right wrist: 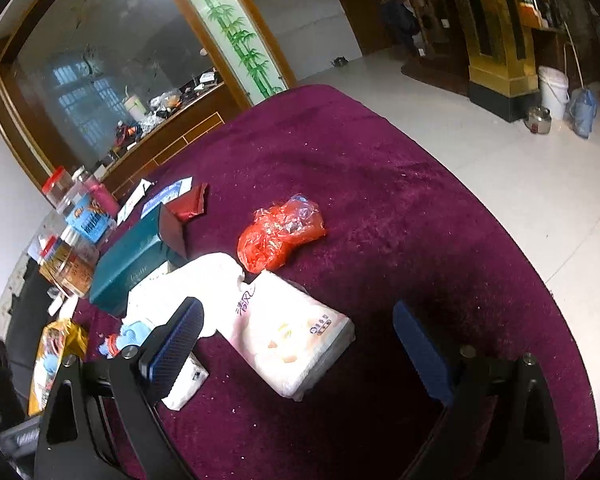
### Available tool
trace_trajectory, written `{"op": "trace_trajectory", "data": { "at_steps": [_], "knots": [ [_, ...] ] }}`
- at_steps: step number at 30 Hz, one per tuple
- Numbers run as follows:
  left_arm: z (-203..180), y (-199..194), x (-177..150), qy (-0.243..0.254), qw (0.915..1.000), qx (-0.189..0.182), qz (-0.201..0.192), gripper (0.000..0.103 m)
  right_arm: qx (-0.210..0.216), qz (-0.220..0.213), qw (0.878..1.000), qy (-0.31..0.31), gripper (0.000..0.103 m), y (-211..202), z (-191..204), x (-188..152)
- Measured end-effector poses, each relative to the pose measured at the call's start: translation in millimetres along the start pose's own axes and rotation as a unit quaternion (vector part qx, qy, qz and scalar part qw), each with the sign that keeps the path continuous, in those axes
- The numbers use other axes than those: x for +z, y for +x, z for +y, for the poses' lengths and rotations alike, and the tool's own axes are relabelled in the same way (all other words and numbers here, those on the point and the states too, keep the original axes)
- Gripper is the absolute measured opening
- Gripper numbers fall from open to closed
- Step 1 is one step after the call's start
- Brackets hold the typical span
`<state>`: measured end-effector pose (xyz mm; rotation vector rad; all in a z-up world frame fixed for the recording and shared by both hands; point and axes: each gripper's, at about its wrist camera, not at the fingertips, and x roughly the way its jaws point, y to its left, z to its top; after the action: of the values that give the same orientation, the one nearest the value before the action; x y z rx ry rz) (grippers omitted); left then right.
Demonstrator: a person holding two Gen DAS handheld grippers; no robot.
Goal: Organize soft objects
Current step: 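Reach the left gripper to the blue towel tied with a tan band, then grasp the tan-banded blue towel with the left gripper and lift it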
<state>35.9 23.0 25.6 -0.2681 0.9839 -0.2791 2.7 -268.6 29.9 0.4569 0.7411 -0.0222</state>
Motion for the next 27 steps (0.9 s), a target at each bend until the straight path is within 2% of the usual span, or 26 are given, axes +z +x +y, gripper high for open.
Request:
{"op": "trace_trajectory", "data": {
  "at_steps": [3, 4, 6, 7, 8, 9, 12, 16, 21, 23, 27],
  "knots": [
    [-8.0, 19.3, 0.6, 0.018, 0.9988, 0.044, -0.007, 0.091, -0.007, 0.001, 1.0, -0.017, 0.095, 2.0, 4.8, -0.9],
    [-13.7, 21.2, -2.0, 0.041, 0.9973, 0.058, -0.018, 0.091, -0.008, 0.001, 1.0, -0.021, 0.095, 1.9, 5.9, -1.0],
    [-22.8, 24.7, -9.4, 0.088, 0.9933, 0.073, -0.011, 0.09, -0.011, -0.002, 0.999, -0.031, 0.095, 1.0, 9.1, -1.9],
    [-24.0, 21.8, -13.4, 0.1, 0.9929, 0.064, -0.009, 0.078, -0.014, -0.004, 0.999, -0.034, 0.095, 0.6, 9.3, -2.0],
    [-24.0, 16.6, -17.1, 0.109, 0.9928, 0.05, -0.006, 0.058, -0.02, -0.007, 0.999, -0.039, 0.095, 0.3, 10.6, -2.5],
    [-22.9, 10.6, -20.4, 0.115, 0.993, 0.03, 0.002, 0.052, -0.023, -0.007, 0.999, -0.041, 0.095, 0.3, 11.0, -2.9],
    [-18.1, -11.1, -33.8, 0.133, 0.9909, 0.019, 0.003, 0.043, -0.027, -0.009, 0.999, -0.042, 0.095, 0.0, 10.2, -2.7],
    [-7.0, -36.7, -51.8, 0.134, 0.9909, -0.002, 0.007, 0.043, -0.027, -0.014, 0.999, -0.035, 0.095, -2.8, 6.0, -1.1],
    [2.1, -59.1, -65.5, 0.082, 0.9951, -0.053, 0.011, 0.043, -0.027, -0.016, 0.999, -0.024, 0.095, -3.9, 1.1, 1.3],
    [-3.1, -61.7, -70.6, 0.079, 0.9952, -0.056, 0.013, 0.045, -0.028, -0.016, 0.999, -0.024, 0.095, -4.1, 0.5, 1.3],
    [-2.1, -60.4, -76.2, 0.079, 0.996, -0.041, 0.009, 0.062, -0.028, -0.015, 0.999, -0.024, 0.095, -4.1, -0.2, 1.6]
  ]
}}
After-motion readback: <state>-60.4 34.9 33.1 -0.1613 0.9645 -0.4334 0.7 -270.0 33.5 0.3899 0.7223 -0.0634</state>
